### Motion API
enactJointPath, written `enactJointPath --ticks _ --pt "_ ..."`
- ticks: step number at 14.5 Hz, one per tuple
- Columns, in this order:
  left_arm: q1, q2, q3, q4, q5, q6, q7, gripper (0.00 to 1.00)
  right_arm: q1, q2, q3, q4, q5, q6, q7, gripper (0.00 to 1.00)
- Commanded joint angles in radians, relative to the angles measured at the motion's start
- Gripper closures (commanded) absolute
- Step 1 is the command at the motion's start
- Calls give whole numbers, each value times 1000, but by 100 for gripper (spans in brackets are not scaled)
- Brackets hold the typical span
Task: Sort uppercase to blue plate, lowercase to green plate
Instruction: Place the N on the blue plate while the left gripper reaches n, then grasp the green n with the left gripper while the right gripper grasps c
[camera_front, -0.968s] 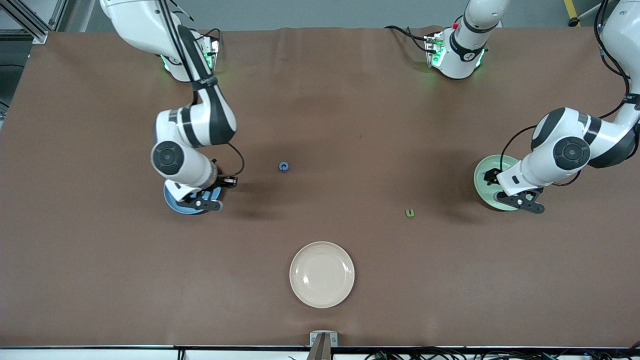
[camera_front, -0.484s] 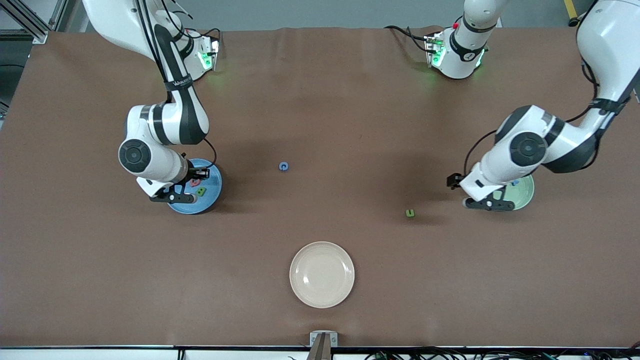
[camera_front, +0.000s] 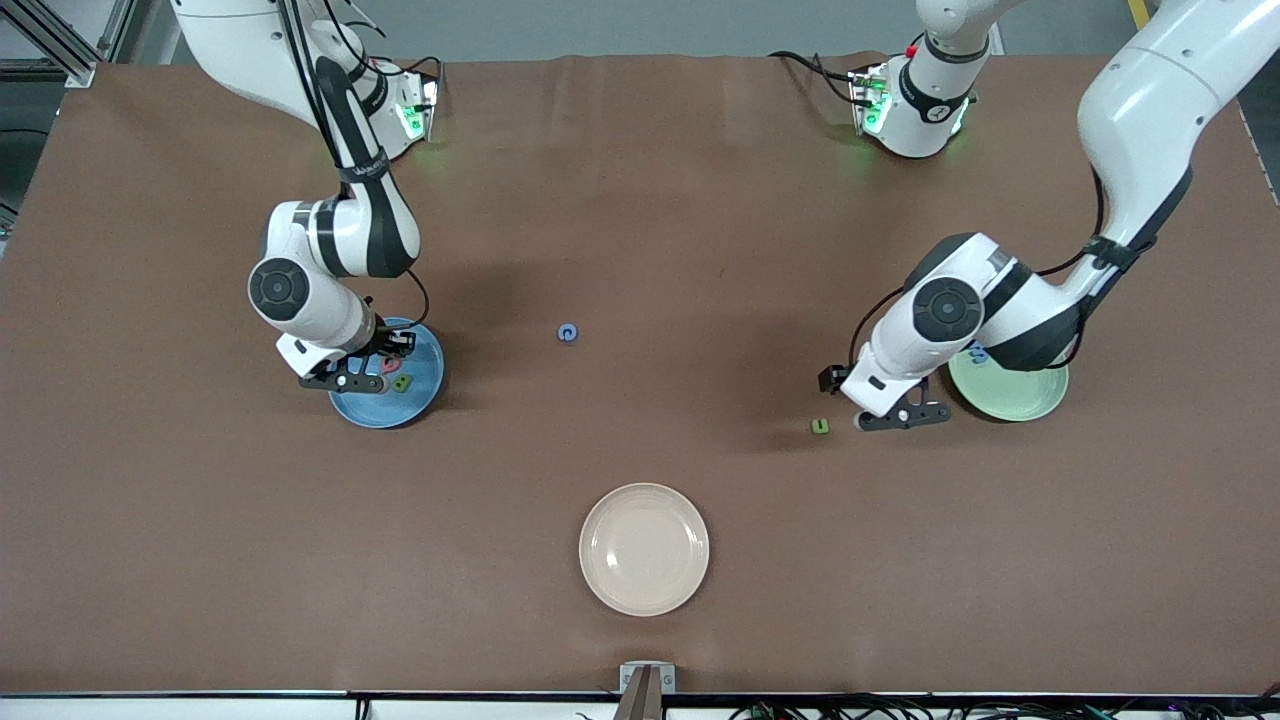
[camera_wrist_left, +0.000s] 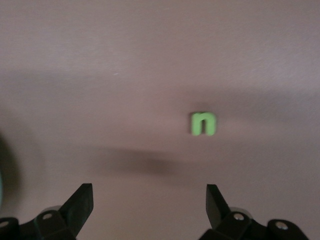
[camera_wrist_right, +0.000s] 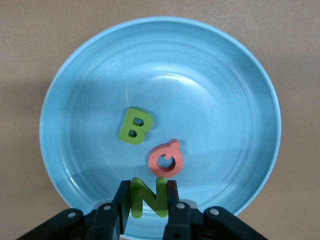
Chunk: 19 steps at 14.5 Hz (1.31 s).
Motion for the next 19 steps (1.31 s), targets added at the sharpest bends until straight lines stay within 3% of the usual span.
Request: enactJointPath --ticks 1,11,12,14,19 --pt "-112 13 85 49 -7 22 -53 1 9 -33 2 -29 -7 18 2 97" --pt "-261 108 236 166 4 137 -51 2 18 5 39 -21 76 67 3 93" --pt "-272 108 251 166 4 146 -51 3 18 5 39 -21 76 64 3 82" --pt "-276 108 254 168 2 151 -53 11 18 5 39 -21 75 64 2 0" --pt "-275 116 256 169 2 151 -50 45 39 -6 40 -9 76 36 34 0"
